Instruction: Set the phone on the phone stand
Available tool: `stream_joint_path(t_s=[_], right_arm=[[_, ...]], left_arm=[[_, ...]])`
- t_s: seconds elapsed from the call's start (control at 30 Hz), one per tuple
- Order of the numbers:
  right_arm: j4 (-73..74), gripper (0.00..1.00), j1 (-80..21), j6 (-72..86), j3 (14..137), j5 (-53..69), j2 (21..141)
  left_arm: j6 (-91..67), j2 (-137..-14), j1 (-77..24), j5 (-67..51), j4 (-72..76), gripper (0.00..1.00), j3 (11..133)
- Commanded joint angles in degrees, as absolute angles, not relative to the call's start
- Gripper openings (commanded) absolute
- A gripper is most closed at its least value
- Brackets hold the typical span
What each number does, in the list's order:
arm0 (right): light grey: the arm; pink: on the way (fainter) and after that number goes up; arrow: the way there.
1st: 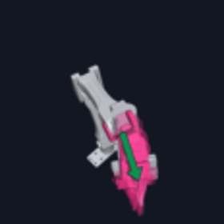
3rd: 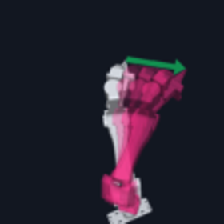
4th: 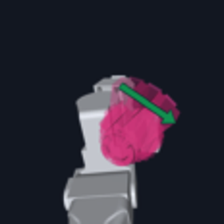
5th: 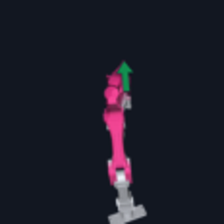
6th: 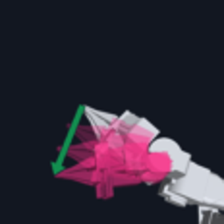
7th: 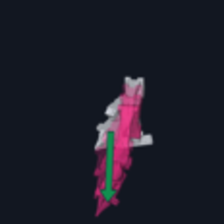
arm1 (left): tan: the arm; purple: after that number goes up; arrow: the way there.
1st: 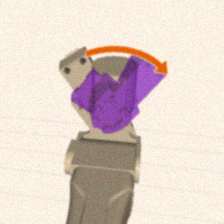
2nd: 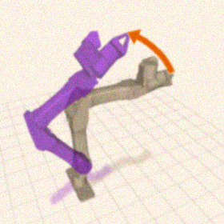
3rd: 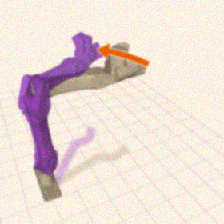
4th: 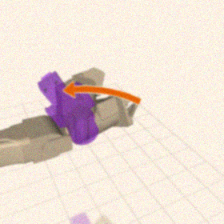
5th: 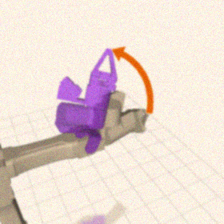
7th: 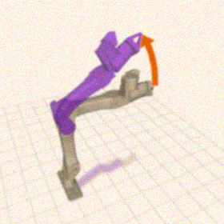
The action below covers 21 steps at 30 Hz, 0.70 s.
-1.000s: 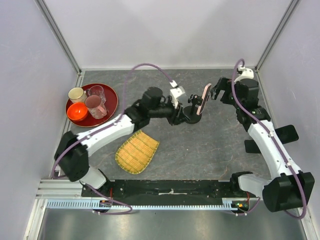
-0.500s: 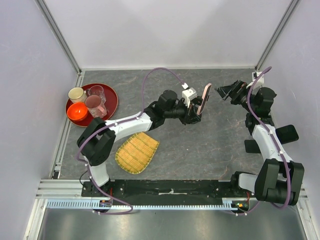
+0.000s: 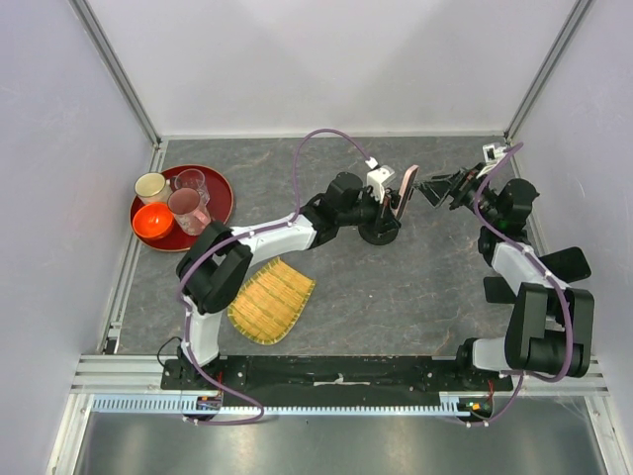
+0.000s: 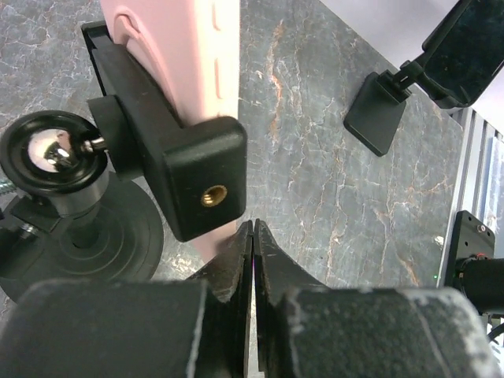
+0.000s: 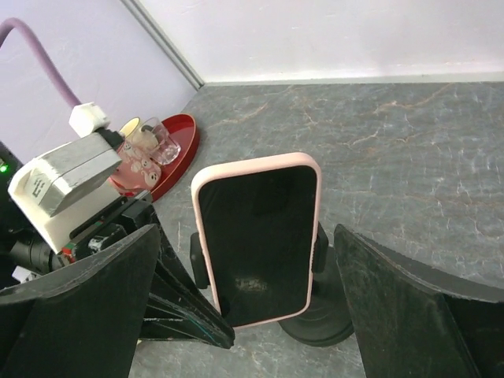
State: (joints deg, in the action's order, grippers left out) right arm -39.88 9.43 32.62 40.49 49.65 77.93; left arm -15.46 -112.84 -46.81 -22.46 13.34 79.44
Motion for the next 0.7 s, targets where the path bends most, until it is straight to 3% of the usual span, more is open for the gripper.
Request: stream_joint_path(t_s=[0.0,0.27,0.43,0.67], right_arm=[[-47.5,0.98,9.4,29.8,40.8,54.2,78.2],[-44.1,0.98,9.3,25.0,44.5,56.0,83.2],[-50.2,0.98,8.0,27.6,46.2,58.0,87.4],[-44.3,0.98,3.2,21.5,49.2,53.2,89.2]], left_arm=[[-15.8,-115.0,-45.7,-19.2,13.7,0.07,81.2],[-15.7,-117.3,-44.2,-20.1,13.9,0.06,82.2],[-15.9,-117.2,-43.4,-21.7,15.6,0.05,79.9],[-16.2,-117.0,-43.4,-23.9,16.5,0.05,79.5]])
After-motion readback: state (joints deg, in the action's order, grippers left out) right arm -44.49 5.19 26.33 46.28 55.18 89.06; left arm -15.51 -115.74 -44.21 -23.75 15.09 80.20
